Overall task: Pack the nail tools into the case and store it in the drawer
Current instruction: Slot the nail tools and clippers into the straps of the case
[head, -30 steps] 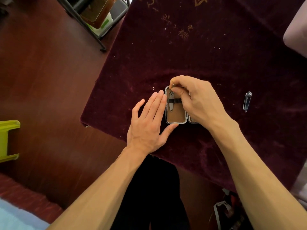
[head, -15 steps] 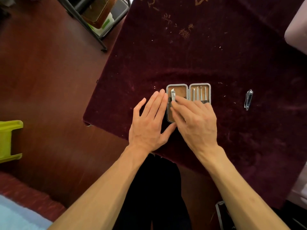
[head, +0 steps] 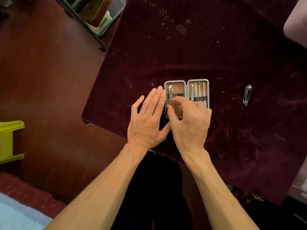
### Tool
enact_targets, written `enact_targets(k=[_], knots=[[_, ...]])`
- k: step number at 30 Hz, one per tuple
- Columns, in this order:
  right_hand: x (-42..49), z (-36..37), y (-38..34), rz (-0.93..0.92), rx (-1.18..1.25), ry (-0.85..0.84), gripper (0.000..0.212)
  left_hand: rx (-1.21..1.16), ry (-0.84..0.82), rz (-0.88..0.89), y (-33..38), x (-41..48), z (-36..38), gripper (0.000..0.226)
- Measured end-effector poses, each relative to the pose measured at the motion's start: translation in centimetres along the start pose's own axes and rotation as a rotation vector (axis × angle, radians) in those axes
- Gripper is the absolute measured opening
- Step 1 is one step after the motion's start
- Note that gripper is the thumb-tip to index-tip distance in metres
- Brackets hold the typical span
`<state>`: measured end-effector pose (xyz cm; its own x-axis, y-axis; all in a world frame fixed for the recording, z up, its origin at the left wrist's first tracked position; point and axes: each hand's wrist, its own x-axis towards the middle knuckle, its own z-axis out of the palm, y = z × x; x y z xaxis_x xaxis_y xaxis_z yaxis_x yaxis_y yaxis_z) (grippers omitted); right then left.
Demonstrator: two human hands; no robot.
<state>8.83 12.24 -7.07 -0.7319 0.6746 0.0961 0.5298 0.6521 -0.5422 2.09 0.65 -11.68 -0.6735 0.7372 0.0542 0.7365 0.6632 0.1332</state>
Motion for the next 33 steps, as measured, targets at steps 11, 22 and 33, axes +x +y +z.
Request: enact_targets(k=[11, 22, 33], knots=[[-0.3, 0.7, -0.5, 0.013, 0.026, 0.048, 0.013, 0.004, -0.017, -0.006, 0.1, 0.0, -0.1, 0.08], [0.1, -1.4, 0.9, 0.155, 0.175, 0.105, 0.017, -0.042, 0.006, -0.012, 0.1, 0.1, -0.1, 0.078], [-1.6, -2.5, 5.8, 0.461, 0.268, 0.058, 0.027, -0.052, -0.002, -0.022, 0.1, 0.1, -0.1, 0.077]])
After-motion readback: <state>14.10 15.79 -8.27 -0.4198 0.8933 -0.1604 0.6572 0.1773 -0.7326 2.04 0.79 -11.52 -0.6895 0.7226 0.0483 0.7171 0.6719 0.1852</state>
